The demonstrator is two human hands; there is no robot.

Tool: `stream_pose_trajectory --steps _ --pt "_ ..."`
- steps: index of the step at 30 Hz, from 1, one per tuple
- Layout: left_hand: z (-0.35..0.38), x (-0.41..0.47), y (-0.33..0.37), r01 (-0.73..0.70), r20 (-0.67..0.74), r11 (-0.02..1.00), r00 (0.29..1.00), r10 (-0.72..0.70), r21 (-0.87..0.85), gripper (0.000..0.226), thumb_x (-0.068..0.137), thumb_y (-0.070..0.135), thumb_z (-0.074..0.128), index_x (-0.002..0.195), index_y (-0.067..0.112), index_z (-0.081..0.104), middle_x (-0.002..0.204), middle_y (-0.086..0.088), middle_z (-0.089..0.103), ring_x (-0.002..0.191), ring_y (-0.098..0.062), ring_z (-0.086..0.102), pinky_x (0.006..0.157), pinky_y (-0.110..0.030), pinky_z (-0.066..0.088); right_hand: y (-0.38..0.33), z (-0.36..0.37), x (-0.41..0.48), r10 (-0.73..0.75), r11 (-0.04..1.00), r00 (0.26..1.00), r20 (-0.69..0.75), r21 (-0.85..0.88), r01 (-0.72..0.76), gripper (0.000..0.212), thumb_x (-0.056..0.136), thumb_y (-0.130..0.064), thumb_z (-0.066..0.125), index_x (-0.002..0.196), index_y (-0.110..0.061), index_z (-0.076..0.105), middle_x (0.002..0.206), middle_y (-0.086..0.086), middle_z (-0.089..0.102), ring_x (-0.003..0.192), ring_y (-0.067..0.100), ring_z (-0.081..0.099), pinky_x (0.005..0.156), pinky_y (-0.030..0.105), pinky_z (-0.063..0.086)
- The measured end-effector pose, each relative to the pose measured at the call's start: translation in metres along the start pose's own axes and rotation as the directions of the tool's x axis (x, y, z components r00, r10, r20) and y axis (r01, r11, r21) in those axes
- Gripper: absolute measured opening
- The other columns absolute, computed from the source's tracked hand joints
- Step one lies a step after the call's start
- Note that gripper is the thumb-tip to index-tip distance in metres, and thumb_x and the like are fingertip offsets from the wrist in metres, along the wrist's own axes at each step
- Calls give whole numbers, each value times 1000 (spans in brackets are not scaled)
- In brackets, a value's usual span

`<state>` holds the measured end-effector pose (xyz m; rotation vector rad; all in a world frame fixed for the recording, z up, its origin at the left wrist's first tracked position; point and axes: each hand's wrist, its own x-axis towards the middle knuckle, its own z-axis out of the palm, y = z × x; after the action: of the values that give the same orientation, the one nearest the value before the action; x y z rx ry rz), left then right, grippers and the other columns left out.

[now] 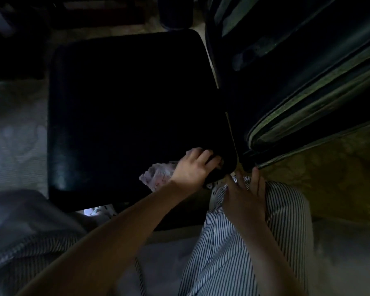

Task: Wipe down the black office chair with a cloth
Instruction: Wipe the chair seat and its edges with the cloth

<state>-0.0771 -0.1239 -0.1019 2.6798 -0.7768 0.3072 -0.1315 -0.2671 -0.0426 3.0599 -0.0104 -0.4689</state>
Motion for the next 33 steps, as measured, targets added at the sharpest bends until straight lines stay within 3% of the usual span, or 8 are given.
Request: stream_pose_trajectory --steps 5,10,13,17,21,25,30,33 --pt "-32 -28 -64 406 -132 909 910 -393 92 36 79 18 50 112 16 63 99 -12 60 80 -33 59 62 -35 51 10 -1 -6 -38 998 995 90 49 34 51 98 -31 22 148 -22 25 157 3 16 144 32 -12 111 43 -13" --pt "-43 -21 -84 750 -111 661 655 -747 -23 35 91 14 48 126 12 53 116 -19 51 98 -40 51 66 -42 44 -4 -3 -1 -94 987 983 158 148 70 54 99 -34 23 151 -28 9 159 1 0 143 25 -19 113 44 -12" --pt "-34 -8 -54 839 -114 534 524 -844 -103 33 91 16 48 123 11 54 115 -18 53 96 -40 53 66 -41 44 -12 0 3 -120 975 971 206 207 77 59 100 -31 32 151 -30 2 159 -1 -6 143 22 -20 114 44 -10" --pt "-19 -6 -10 701 -108 708 700 -706 -83 31 83 16 53 111 9 63 97 -15 61 76 -34 60 51 -33 48 -14 2 5 -127 966 959 252 250 63 61 101 -29 33 151 -29 0 159 -1 -10 144 21 -18 115 44 -5" --pt "-22 -25 -15 488 -71 873 870 -488 -20 34 87 25 45 113 11 62 98 -13 64 78 -31 63 56 -33 52 -14 2 9 -122 960 957 264 275 46 59 101 -30 32 151 -29 0 159 0 -8 145 22 -11 116 44 -2" --pt "-42 -57 -49 521 -74 853 851 -520 -5 32 87 24 45 115 15 57 100 -12 62 78 -33 61 56 -33 50 -14 1 6 -135 957 956 261 284 58 61 101 -29 31 151 -27 -3 159 1 -10 145 21 -9 116 42 -1" --pt "-77 -110 -90 686 -169 723 725 -668 86 37 83 23 43 115 17 60 103 -16 59 81 -39 59 58 -39 50 -22 0 2 -128 957 952 280 287 44 61 102 -28 30 151 -22 -5 158 4 -13 145 22 -7 116 40 -1" --pt "-92 -142 -108 884 -256 461 430 -866 -78 32 89 15 49 117 25 60 108 -15 54 89 -39 55 68 -43 46 -28 2 0 -111 952 962 251 306 30 60 102 -27 30 151 -21 -3 158 4 -12 145 22 -7 118 40 0"
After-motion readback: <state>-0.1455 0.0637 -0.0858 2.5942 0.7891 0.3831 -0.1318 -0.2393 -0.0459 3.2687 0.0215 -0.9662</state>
